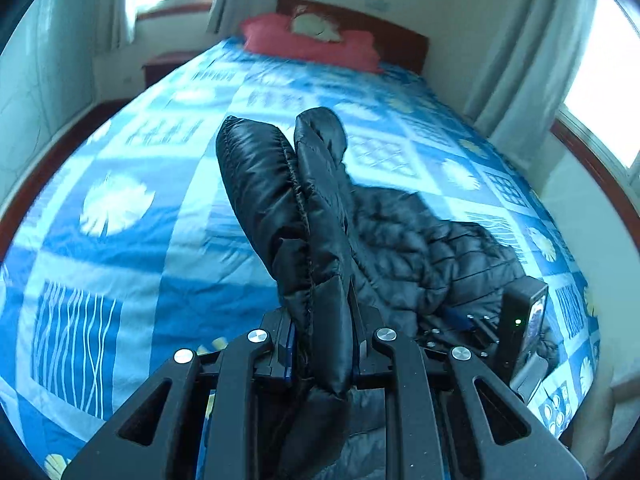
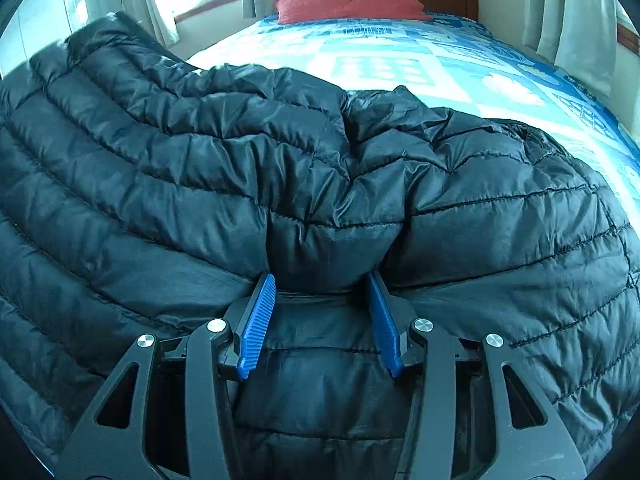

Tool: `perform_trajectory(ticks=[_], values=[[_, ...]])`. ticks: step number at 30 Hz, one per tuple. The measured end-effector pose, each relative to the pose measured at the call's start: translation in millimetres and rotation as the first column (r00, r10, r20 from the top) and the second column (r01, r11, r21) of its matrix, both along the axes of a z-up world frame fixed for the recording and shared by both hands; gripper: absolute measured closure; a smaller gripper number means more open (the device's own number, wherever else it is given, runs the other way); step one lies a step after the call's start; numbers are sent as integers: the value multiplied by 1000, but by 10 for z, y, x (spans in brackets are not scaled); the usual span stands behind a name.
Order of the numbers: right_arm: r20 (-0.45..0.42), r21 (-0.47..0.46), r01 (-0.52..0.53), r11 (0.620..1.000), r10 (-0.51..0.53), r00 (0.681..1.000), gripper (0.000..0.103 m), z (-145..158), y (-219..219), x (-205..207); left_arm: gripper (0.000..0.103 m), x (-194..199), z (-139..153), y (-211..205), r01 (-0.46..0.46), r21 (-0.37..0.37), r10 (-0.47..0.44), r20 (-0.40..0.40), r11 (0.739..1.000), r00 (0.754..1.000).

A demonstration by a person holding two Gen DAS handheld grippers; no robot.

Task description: Fold large clothes

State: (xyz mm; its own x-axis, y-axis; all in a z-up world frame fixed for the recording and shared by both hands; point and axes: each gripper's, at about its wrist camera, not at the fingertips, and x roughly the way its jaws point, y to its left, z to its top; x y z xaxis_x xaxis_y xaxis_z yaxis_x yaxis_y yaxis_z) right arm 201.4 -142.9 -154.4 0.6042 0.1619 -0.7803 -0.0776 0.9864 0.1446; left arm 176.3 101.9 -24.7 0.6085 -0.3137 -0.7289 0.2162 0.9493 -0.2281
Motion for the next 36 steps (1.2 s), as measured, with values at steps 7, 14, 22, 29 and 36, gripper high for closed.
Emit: perform_trajectory(ticks=[7,14,22,29,36], values=[[64,18,64,998,-65,996,49,315,-585,-411,84,-29,258,-652,58,79,-61,39,995,997],[120,30,187,982,-190,974,49,535,-1374,-797,84,-35,269,-1490,132,172,-145,66,976,987],[88,43,277,960,-280,956,48,432,-1860,-1016,84,6,-28,-2223,197,236,-213,43,951,976],[50,39,316,948,-318,947,48,300,-2096,-1108,84,-20,-426,-2660,252,240,-257,-9,938,966],[12,46,325,945,-326,945,47,152,-2196,-1130,84,-88,-749,-2838,285,228,-285,-35,931,958]])
